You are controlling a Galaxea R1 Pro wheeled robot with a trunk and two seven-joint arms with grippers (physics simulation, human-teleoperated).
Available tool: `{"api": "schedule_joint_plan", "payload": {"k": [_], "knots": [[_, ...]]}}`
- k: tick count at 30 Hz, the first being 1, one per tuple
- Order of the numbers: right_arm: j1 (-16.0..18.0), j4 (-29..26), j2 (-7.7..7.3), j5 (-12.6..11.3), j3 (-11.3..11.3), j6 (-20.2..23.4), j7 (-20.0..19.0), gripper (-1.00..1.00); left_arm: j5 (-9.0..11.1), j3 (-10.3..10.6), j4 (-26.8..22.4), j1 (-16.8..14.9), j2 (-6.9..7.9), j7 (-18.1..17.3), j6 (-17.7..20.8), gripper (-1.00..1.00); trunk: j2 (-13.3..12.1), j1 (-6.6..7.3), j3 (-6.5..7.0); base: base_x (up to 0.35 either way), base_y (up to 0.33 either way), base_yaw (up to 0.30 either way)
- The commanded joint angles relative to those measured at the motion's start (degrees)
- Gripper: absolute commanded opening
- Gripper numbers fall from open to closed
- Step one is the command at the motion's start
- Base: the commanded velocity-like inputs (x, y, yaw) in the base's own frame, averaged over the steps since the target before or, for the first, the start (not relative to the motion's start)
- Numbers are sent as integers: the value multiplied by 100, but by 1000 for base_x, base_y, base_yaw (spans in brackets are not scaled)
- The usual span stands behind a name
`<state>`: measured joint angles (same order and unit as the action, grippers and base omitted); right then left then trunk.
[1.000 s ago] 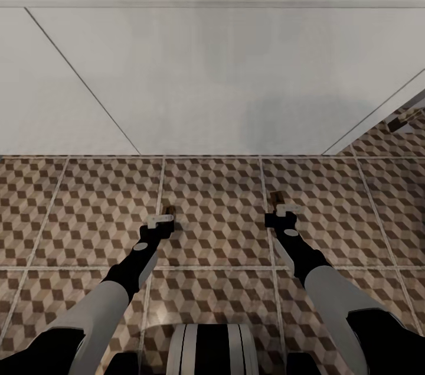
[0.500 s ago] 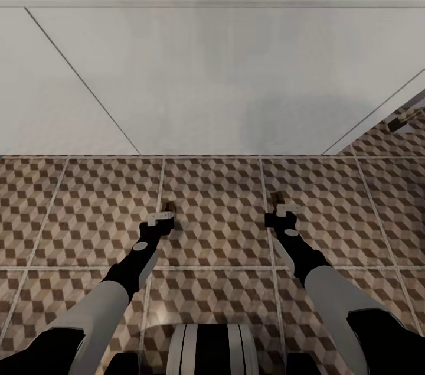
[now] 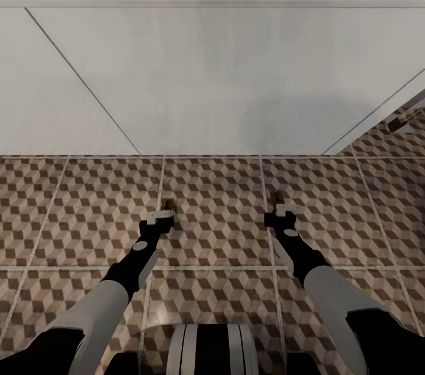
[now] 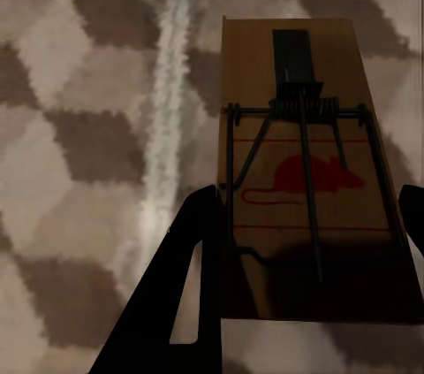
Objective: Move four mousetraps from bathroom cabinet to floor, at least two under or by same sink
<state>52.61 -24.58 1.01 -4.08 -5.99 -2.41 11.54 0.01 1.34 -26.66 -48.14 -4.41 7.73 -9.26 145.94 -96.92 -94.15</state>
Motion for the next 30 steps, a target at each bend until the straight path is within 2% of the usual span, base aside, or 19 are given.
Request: {"api": "schedule_joint_plan", "payload": {"k": [1,4,8,24,30], "knots": [[3,6,-1,-50,-43,-98,42,-100,-5,15,8,-2,1,32,-41,-100,1,1,-3,0,0,0],[3,8,6,-61,-43,-414,69,-100,-6,16,11,-2,6,29,-73,-100,1,1,-3,0,0,0],[3,19,5,-72,-43,-603,81,-100,-9,16,12,-2,12,33,-86,-100,1,1,-3,0,0,0],[3,32,11,-75,-43,-648,34,-100,-90,26,51,-2,10,107,-64,-100,1,1,-3,3,0,0],[3,54,9,-70,-44,-647,33,-100,-163,20,79,-2,10,114,-44,-100,1,1,-3,220,0,0]]}}
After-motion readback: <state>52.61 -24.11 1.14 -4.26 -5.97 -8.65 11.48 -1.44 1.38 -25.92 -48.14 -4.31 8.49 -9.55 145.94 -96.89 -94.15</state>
